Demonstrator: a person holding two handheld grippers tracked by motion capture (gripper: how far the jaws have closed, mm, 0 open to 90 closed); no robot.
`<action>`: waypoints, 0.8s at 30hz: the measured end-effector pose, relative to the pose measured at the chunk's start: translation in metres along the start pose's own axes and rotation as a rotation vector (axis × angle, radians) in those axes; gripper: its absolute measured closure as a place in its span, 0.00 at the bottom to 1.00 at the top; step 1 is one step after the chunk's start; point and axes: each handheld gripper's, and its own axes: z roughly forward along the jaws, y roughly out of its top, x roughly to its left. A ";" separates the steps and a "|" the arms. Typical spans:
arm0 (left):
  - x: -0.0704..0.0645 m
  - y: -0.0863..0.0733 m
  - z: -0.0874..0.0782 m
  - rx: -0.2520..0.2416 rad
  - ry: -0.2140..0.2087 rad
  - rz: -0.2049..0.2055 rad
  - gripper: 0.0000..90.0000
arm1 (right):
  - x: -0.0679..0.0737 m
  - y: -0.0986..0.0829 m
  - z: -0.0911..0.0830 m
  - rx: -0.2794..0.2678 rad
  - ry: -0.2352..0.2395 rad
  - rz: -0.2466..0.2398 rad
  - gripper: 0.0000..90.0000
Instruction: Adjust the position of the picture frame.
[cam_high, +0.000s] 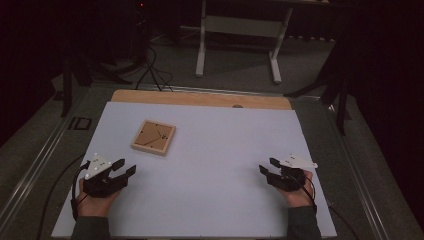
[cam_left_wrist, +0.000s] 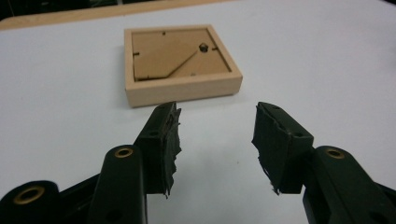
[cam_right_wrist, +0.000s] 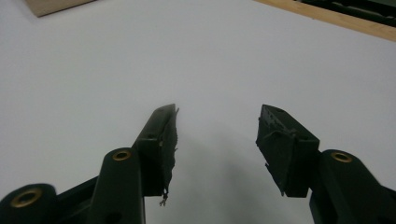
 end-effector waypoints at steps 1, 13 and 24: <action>0.000 0.000 0.000 0.000 0.000 0.000 0.56 | 0.000 0.000 0.000 0.000 0.000 0.000 0.53; 0.005 0.001 0.000 -0.008 0.016 -0.010 0.54 | 0.000 0.006 -0.006 -0.018 0.007 -0.018 0.55; 0.008 0.004 0.009 0.017 0.020 0.013 0.54 | -0.001 0.006 -0.007 -0.031 0.008 -0.008 0.54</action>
